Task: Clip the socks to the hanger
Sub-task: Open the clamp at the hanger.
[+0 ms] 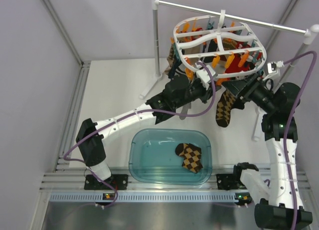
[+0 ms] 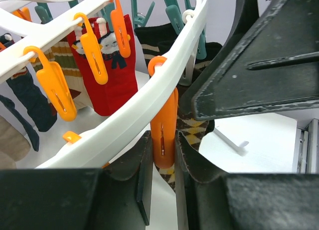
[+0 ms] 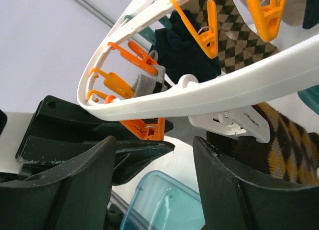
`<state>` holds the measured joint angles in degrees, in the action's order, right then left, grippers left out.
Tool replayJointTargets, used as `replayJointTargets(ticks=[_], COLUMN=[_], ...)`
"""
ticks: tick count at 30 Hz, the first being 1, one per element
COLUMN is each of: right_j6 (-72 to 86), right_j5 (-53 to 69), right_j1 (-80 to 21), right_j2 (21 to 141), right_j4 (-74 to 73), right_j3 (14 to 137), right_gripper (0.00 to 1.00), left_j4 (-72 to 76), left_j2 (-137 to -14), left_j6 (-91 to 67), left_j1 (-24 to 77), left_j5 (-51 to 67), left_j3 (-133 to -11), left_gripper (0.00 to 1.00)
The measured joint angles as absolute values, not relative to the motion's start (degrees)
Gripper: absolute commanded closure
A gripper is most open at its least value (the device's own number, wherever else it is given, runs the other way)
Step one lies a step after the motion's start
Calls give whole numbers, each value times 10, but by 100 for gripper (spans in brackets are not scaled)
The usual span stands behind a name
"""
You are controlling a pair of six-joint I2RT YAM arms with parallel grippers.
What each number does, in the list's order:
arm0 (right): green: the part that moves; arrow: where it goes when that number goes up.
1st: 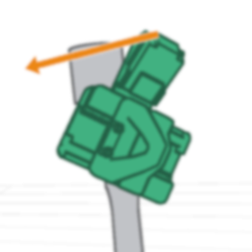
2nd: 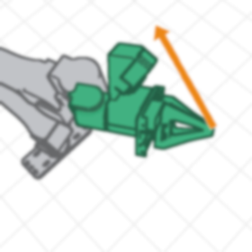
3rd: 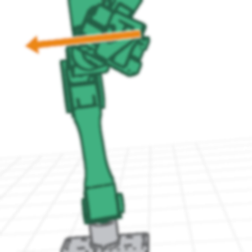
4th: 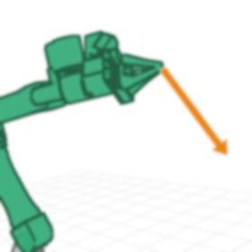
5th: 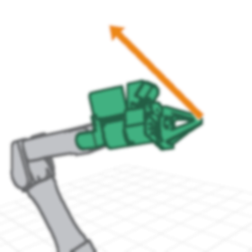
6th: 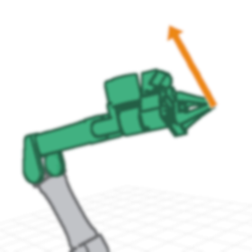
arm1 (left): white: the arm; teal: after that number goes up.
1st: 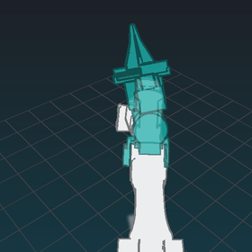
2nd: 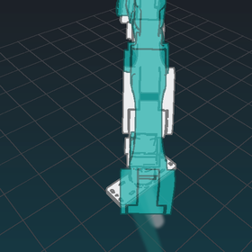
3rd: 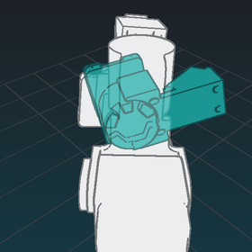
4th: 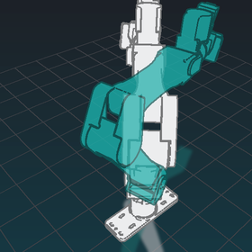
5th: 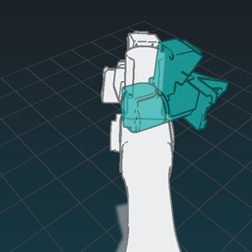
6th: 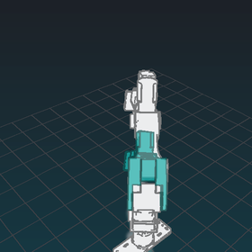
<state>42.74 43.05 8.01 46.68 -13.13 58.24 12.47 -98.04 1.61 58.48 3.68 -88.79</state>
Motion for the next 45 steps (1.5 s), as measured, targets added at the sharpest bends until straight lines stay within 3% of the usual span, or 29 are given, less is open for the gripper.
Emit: replayJointTargets(ticks=[25, 39, 45], right_j6=[452, 467, 477], right_j5=[295, 225, 197], right_j1=[-25, -53, -64], right_j2=[486, 482, 478], right_j4=[-96, -101, -91], right_j3=[577, 573, 566], right_gripper=[62, 66, 52], left_j4=[130, 159, 164], left_j2=[-980, -980, -980], left_j6=[40, 83, 89], left_j1=[585, 594, 596], left_j5=[34, -1, -11], left_j3=[-884, -866, -865], left_gripper=[100, 100, 100])
